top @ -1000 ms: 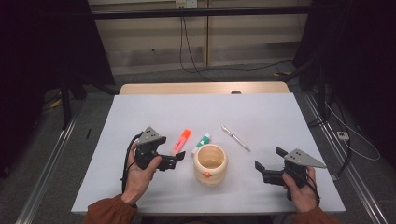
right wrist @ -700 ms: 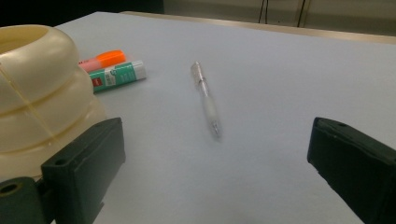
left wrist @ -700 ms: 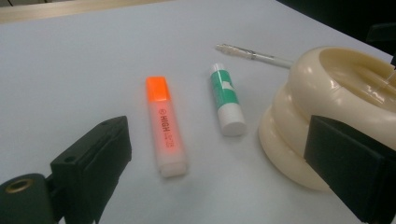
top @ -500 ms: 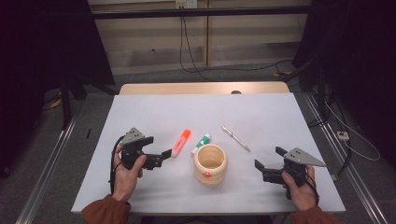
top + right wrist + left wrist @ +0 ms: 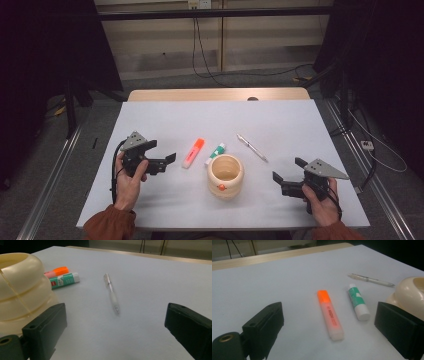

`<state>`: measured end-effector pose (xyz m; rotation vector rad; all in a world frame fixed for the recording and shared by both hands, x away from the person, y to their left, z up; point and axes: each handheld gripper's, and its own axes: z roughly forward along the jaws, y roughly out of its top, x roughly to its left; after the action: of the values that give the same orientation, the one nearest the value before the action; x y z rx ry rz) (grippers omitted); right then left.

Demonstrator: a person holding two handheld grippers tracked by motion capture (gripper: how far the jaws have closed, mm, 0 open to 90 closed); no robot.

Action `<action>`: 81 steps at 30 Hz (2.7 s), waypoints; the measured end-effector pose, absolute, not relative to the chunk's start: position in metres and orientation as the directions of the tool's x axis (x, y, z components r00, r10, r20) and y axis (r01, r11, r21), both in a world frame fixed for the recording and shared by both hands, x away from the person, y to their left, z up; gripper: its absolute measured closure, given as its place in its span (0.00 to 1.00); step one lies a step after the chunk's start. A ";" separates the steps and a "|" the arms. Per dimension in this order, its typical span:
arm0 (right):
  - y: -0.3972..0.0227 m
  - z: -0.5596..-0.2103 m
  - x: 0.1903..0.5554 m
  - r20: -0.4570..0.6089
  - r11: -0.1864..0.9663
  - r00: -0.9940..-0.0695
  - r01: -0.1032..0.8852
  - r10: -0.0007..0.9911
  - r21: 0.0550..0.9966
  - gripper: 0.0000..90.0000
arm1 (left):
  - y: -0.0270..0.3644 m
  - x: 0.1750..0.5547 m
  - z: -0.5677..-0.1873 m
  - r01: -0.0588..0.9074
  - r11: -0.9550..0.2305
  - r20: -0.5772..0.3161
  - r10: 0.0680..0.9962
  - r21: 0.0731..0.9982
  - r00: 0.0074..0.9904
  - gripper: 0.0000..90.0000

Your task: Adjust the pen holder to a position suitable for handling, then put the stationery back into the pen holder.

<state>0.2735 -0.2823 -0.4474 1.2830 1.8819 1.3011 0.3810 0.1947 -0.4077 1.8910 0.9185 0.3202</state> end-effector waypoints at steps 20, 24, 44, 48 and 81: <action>-0.282 -0.449 0.278 0.099 0.093 -0.418 0.415 0.903 0.905 0.04 | 0.167 0.403 -0.418 0.518 -0.342 -0.155 0.699 0.784 0.698 0.07; -0.280 -0.449 0.279 0.101 0.095 -0.420 0.420 0.902 0.903 0.04 | 0.163 0.410 -0.421 0.529 -0.378 -0.140 0.699 0.760 0.701 0.07; -0.280 -0.449 0.278 0.099 0.099 -0.429 0.416 0.898 0.904 0.04 | 0.128 0.445 -0.423 0.606 -0.436 -0.168 0.704 0.666 0.691 0.13; -0.281 -0.449 0.278 0.101 0.097 -0.428 0.416 0.898 0.904 0.04 | 0.119 0.449 -0.423 0.616 -0.439 -0.174 0.705 0.654 0.688 0.16; -0.280 -0.449 0.278 0.096 0.105 -0.436 0.414 0.895 0.904 0.04 | 0.076 0.476 -0.448 0.726 -0.490 -0.161 0.765 0.483 0.623 0.58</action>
<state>0.2776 -0.2803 -0.4487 1.2728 1.9038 1.3013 0.4755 0.0759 -0.4484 2.3339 1.1707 0.1019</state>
